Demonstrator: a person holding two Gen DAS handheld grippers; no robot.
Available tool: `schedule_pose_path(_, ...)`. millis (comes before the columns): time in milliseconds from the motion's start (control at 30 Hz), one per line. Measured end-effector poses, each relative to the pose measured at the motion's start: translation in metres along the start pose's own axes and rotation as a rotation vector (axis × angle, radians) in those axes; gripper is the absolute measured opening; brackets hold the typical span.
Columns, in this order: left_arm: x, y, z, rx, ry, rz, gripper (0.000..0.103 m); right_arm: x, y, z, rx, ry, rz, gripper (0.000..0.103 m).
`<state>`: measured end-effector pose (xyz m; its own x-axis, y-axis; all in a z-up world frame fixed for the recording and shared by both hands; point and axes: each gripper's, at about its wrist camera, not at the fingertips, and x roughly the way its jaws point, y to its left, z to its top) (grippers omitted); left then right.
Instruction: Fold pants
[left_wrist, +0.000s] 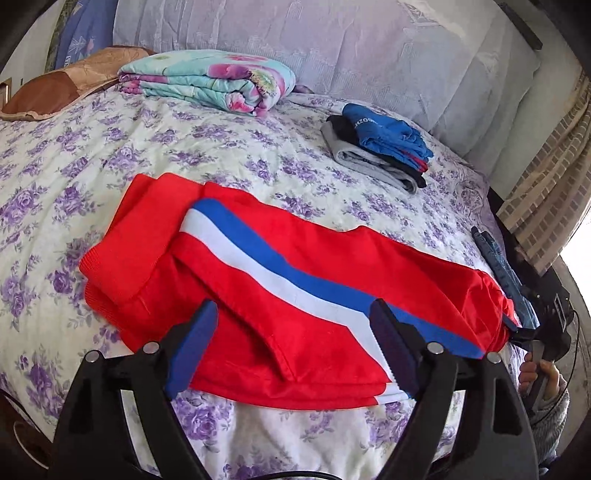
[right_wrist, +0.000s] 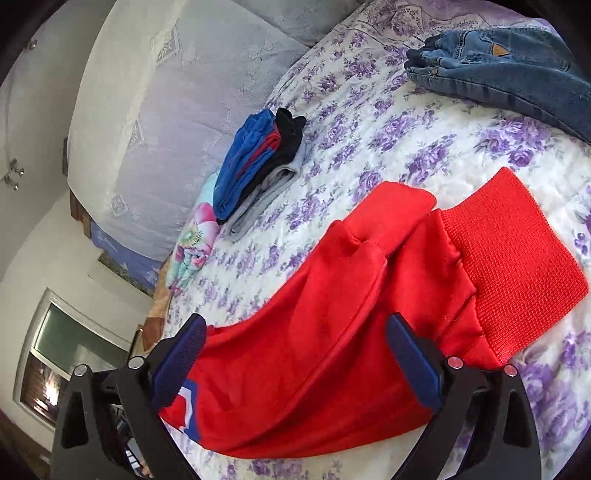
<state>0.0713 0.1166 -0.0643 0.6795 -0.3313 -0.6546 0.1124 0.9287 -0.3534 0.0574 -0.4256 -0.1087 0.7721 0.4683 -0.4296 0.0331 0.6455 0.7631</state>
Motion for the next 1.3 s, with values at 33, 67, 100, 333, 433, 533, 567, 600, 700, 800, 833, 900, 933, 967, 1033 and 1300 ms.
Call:
schedule_pose_path(33,0.001,0.002,-0.001,-0.006,0.004,-0.001,0.082,0.002,-0.001,0.003,0.007,-0.004,0.008,0.09)
schedule_pose_path(67,0.002,0.003,-0.002,-0.01,0.007,-0.004,0.082,0.005,-0.003,0.006,0.022,0.001,0.01,0.082)
schedule_pose_path(100,0.004,0.004,-0.002,-0.013,0.011,-0.005,0.082,0.009,-0.005,0.008,0.039,0.013,0.01,0.074)
schedule_pose_path(333,0.008,0.006,-0.005,-0.008,0.029,-0.005,0.086,0.004,-0.005,0.007,0.046,0.034,0.005,0.047)
schedule_pose_path(433,0.011,0.006,-0.005,-0.011,0.032,-0.005,0.087,0.002,-0.002,0.007,0.032,0.036,-0.004,0.047)
schedule_pose_path(533,0.013,0.006,-0.006,-0.002,0.036,0.001,0.088,0.012,-0.007,0.014,0.047,0.035,-0.015,0.046)
schedule_pose_path(567,0.013,0.005,-0.007,0.002,0.037,0.003,0.088,0.016,-0.009,0.015,0.046,0.037,-0.011,0.038)
schedule_pose_path(600,0.013,0.006,-0.006,0.004,0.038,0.003,0.088,0.018,-0.009,0.016,0.035,0.035,-0.014,0.024)
schedule_pose_path(700,0.013,0.007,-0.006,-0.003,0.038,-0.009,0.088,0.002,-0.009,0.014,0.029,-0.04,0.001,0.006)
schedule_pose_path(800,0.014,0.007,-0.007,-0.006,0.036,-0.013,0.088,-0.04,0.01,0.006,-0.063,-0.162,0.01,0.006)
schedule_pose_path(833,0.014,0.007,-0.008,-0.003,0.035,-0.012,0.089,-0.054,0.014,0.001,-0.084,-0.189,0.005,0.006)
schedule_pose_path(900,0.014,0.006,-0.008,0.009,0.034,-0.007,0.09,-0.074,0.012,-0.012,-0.09,-0.213,-0.037,0.006)
schedule_pose_path(933,0.015,0.005,-0.008,0.016,0.032,-0.004,0.092,-0.075,0.006,-0.019,-0.094,-0.193,-0.089,0.008)
schedule_pose_path(967,0.016,0.004,-0.009,0.022,0.032,-0.001,0.092,-0.069,-0.004,-0.022,-0.094,-0.141,-0.148,0.016)
schedule_pose_path(1033,0.017,0.003,-0.009,0.028,0.032,0.007,0.093,-0.063,-0.038,-0.024,0.06,-0.077,-0.173,0.021)
schedule_pose_path(1300,0.018,0.002,-0.01,0.023,0.032,0.015,0.093,-0.072,-0.055,-0.018,0.224,-0.094,-0.088,0.068)
